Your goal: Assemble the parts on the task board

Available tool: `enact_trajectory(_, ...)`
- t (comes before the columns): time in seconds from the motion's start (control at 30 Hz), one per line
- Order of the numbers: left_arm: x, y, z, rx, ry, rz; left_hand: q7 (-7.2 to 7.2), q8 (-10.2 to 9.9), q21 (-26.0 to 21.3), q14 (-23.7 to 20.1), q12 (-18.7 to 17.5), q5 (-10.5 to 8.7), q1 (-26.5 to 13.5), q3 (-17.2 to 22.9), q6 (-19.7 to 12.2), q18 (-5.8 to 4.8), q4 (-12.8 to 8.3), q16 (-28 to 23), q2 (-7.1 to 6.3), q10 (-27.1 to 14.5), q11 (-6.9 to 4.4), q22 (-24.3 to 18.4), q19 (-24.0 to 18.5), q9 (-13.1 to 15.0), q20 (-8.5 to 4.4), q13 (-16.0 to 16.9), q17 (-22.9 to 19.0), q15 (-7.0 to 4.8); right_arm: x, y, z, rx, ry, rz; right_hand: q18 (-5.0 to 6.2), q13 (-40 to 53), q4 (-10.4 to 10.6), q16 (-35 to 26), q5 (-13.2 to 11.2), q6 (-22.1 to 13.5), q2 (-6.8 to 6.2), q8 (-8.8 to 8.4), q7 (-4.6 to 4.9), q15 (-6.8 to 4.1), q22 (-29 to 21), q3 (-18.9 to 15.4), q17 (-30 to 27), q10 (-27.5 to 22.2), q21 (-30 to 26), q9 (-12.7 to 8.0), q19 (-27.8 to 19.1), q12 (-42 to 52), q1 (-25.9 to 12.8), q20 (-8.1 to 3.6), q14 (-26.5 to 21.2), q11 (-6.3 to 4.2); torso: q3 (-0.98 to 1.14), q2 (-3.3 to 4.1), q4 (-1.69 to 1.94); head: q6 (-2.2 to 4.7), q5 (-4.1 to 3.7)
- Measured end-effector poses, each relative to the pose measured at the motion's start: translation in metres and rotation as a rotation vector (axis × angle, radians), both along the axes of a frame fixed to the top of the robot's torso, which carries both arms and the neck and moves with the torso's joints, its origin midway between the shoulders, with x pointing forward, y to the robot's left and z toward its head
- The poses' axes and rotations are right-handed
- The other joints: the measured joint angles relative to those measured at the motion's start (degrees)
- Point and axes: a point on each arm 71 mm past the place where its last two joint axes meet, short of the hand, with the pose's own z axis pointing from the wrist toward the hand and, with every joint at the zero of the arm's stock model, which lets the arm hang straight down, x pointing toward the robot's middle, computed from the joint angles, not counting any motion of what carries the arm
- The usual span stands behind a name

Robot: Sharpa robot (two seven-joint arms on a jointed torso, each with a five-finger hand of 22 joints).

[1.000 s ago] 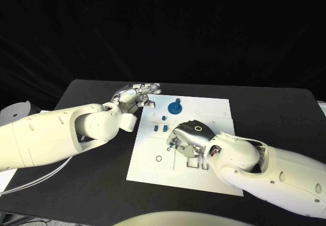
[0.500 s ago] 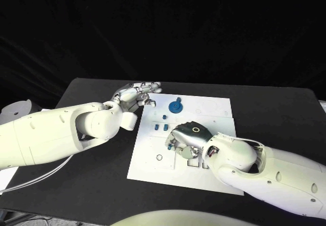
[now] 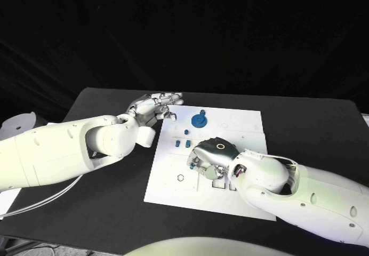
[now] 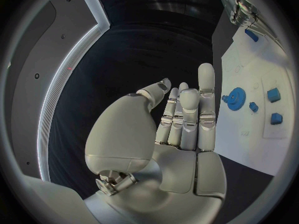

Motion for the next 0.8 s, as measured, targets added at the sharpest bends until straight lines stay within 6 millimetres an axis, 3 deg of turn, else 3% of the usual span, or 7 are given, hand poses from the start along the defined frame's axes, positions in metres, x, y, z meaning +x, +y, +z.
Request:
enact_trajectory(0.1,0.0,0.0,0.0,0.0,0.001,-0.001,0.0,0.0,0.0,0.0,0.0,0.0,0.0,0.0,0.0,0.0,0.0,0.0,0.0,0.0,0.0,0.0,0.0,0.0,0.0,0.0,0.0,0.0,-0.001,0.001,-0.002,-0.009,0.005,0.003,0.01,-0.5,0.3,-0.2,0.1,-1.5,-0.88,0.0,0.83,1.08,0.0,-0.8,0.0,-3.0,-0.5,-0.1,0.0,0.2,-2.1,0.86,-0.2,1.15,0.0,0.0,-0.01,0.0,0.0)
enact_trajectory(0.17,0.0,0.0,0.0,0.0,0.001,-0.001,0.0,0.0,0.0,0.0,0.0,0.0,0.0,0.0,0.0,0.0,0.0,0.0,0.0,0.0,0.0,0.0,0.0,0.0,0.0,0.0,0.0,0.0,-0.001,0.001,-0.003,-0.014,0.007,0.004,0.0,-1.3,0.7,-0.3,0.2,-4.0,-2.14,0.17,-0.03,1.99,0.0,-1.8,0.0,-7.5,-1.2,-0.7,0.0,0.2,-3.4,1.48,-0.1,1.86,0.0,-0.01,-0.03,0.0,0.01)
enact_trajectory(0.23,0.0,0.0,0.0,0.0,0.002,-0.002,0.0,0.0,0.0,0.0,0.0,0.0,0.0,0.0,0.0,0.0,0.0,0.0,0.0,0.0,0.0,0.0,0.0,0.0,0.0,0.0,0.0,0.0,0.0,0.001,-0.003,-0.015,0.008,0.003,0.92,-1.2,0.8,-0.4,0.3,-6.2,-3.06,-0.12,-0.4,2.51,0.0,-3.2,0.0,-11.0,-2.3,-1.4,0.0,0.2,-4.3,2.11,-0.2,2.7,0.0,-0.01,-0.03,0.0,0.01)
enact_trajectory(0.37,0.0,0.0,0.0,0.0,0.003,-0.003,0.0,0.0,-0.2,0.0,0.0,0.0,0.0,0.0,0.0,-0.01,0.0,0.0,0.0,0.0,0.0,0.0,0.0,0.0,0.0,0.0,-0.1,0.0,0.0,0.001,-0.004,-0.016,0.006,-0.001,0.92,-1.0,0.9,-0.7,0.3,-7.4,-3.19,-0.12,-0.55,2.97,0.0,-4.8,0.0,-14.1,-2.8,-1.9,0.0,0.2,-4.4,2.69,-0.1,3.68,0.0,-0.02,-0.02,0.06,0.01)
enact_trajectory(0.57,0.0,0.0,0.0,0.001,0.005,-0.005,0.0,0.0,-0.2,0.0,0.4,0.0,0.0,0.0,0.0,0.0,0.0,0.0,0.0,0.0,0.0,0.0,0.0,0.0,0.0,0.0,-0.3,0.0,0.001,-0.002,-0.004,-0.008,-0.002,-0.011,0.91,-0.7,0.6,-0.7,0.3,-7.4,-3.17,-0.12,-0.55,2.97,0.0,-5.1,0.0,-14.1,-2.8,-1.9,0.0,0.7,-4.4,2.69,-0.1,3.68,0.03,-0.02,-0.01,0.11,0.01)
enact_trajectory(0.8,0.0,0.0,-0.001,0.001,0.008,-0.009,0.0,0.0,-0.2,0.0,0.4,0.0,0.0,0.0,0.0,0.0,0.0,0.0,0.0,0.0,0.0,0.0,0.0,0.0,0.0,0.0,-0.3,0.0,-0.002,-0.015,0.001,0.026,-0.023,-0.029,0.92,-0.6,0.5,-0.9,0.3,-7.1,-2.2,-0.12,-0.24,2.97,0.0,-5.5,0.0,-11.9,-2.8,-1.9,0.0,2.3,-3.8,2.69,-0.1,3.01,0.07,-0.02,-0.02,0.31,-0.38)
